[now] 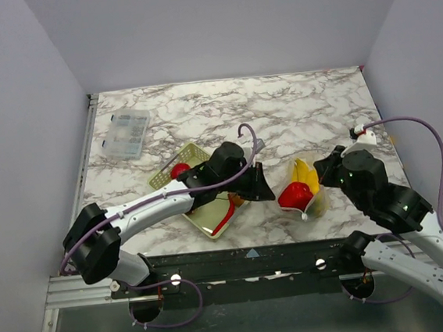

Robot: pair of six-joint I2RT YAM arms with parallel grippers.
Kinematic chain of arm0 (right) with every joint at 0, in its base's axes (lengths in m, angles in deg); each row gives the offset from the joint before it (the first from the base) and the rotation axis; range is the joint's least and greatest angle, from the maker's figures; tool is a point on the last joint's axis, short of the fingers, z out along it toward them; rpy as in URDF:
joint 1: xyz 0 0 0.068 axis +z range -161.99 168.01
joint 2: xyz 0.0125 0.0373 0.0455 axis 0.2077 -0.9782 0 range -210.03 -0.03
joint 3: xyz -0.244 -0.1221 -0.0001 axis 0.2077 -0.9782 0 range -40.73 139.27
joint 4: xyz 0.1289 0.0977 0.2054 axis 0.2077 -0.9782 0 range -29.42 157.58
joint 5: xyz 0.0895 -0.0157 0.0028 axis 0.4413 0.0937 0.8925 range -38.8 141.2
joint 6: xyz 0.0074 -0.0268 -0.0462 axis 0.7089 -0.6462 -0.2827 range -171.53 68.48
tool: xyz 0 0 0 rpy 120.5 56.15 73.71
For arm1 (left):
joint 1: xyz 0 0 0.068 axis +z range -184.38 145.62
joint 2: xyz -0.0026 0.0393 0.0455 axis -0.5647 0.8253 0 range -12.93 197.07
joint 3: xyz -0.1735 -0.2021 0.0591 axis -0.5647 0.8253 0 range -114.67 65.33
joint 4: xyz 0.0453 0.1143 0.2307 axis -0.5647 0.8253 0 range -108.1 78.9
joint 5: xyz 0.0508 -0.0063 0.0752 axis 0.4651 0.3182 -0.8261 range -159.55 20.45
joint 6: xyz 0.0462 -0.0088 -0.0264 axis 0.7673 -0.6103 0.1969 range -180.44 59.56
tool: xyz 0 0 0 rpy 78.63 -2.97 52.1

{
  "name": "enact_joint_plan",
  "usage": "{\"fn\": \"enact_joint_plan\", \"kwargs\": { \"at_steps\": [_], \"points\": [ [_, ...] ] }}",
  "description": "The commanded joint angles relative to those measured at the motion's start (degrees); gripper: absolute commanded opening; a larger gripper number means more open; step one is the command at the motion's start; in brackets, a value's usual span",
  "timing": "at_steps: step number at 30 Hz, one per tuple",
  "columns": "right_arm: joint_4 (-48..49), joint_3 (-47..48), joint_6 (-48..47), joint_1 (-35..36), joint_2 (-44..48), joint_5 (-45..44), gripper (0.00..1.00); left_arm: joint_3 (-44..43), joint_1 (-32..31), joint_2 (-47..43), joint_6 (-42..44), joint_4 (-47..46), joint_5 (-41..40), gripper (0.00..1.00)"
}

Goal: Place the food in the zip-top bag and seal the zipper
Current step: Adjust the zipper food storage bag at the center of the board, then pick up the fake vegetable from the bin.

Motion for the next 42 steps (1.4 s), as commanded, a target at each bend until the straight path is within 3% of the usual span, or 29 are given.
{"fn": "enact_joint_plan", "kwargs": {
  "at_steps": [1,6,8,10,17,24,31,37,42],
  "points": [
    [1.62,0.07,-0.12,0.19,0.63,-1.26,0.01,-3.6,-0.01,-2.93,-0.27,-3.38,7.11,0.01],
    [0.5,0.77,0.29,0.2,0.11,-3.1,0.01,-5.19,-0.01,-1.65,-15.56,-21.4,23.07,0.0],
    [-0.06,1.18,0.79,0.17,0.19,-3.98,0.01,-4.8,-0.01,-0.13,-22.12,-27.8,25.37,0.0],
    [-0.53,1.51,1.14,0.18,0.48,-4.9,0.01,-4.7,0.07,0.85,-23.01,-29.08,25.5,0.0],
    [-2.57,2.34,2.85,0.2,1.14,-7.3,0.01,-4.69,2.03,1.61,-12.72,-14.44,19.43,0.02],
    [-3.54,2.35,3.98,0.22,-0.47,-8.61,0.01,-2.65,4.64,-2.76,-2.3,-3.66,13.71,0.41],
    [-2.79,2.02,3.5,0.16,-0.06,-7.72,0.01,1.88,8.12,-12.22,13.67,10.54,1.91,0.66],
    [-1.88,1.53,2.7,0.16,0.35,-6.62,0.01,4.72,11.54,-16.35,22.33,22.36,-7.23,0.71],
    [-1.34,1.32,2.23,0.18,-0.07,-5.87,0.01,3.45,14.0,-12.32,25.32,28.62,-9.51,0.69]
  ]
}}
